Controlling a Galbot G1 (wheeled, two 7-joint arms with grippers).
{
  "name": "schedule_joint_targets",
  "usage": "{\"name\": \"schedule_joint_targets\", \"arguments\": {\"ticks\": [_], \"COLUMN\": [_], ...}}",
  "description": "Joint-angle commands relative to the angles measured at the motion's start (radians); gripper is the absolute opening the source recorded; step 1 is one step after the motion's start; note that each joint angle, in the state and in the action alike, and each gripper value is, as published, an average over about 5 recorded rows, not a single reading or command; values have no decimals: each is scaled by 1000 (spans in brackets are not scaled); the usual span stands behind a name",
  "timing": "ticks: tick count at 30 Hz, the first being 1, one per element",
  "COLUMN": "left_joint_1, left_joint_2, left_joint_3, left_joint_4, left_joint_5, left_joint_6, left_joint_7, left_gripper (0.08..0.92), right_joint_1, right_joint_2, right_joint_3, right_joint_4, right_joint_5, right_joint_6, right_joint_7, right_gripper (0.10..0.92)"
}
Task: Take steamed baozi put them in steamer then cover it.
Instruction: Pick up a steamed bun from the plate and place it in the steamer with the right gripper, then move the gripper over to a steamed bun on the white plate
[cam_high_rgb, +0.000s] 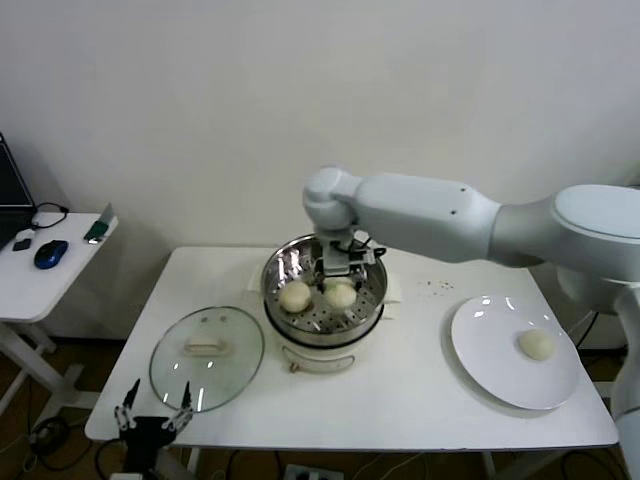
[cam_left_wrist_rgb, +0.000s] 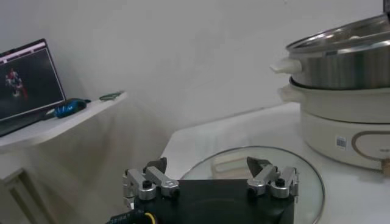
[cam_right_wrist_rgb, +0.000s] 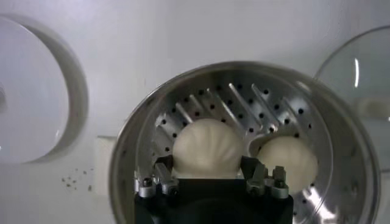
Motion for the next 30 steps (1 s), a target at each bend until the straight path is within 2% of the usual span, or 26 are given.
{"name": "schedule_joint_targets", "arguments": {"ticks": [1,10,18,30], "left_joint_1": [1,16,17,19], "left_joint_2": [1,5,4,6], "left_joint_3": [-5,-16,-17,-14], "left_joint_4": [3,5,5,16], "left_joint_5": [-9,-15,-14,-13], "left_joint_6": [-4,-7,-7,-14], "left_joint_7": [-6,-5,-4,-3], "left_gripper": [823,823,823,823], "right_joint_1": [-61,-72,-50,42], "right_joint_2": [77,74,59,-68], "right_joint_3": [-14,-23,-21,51], "right_joint_4": [-5,-9,0,9], "right_joint_5": [-31,-43,-31,-44], "right_joint_6": [19,12,-6,-40], "right_joint_7": [-3,3,-5,36], "right_gripper": [712,720,819,823]}}
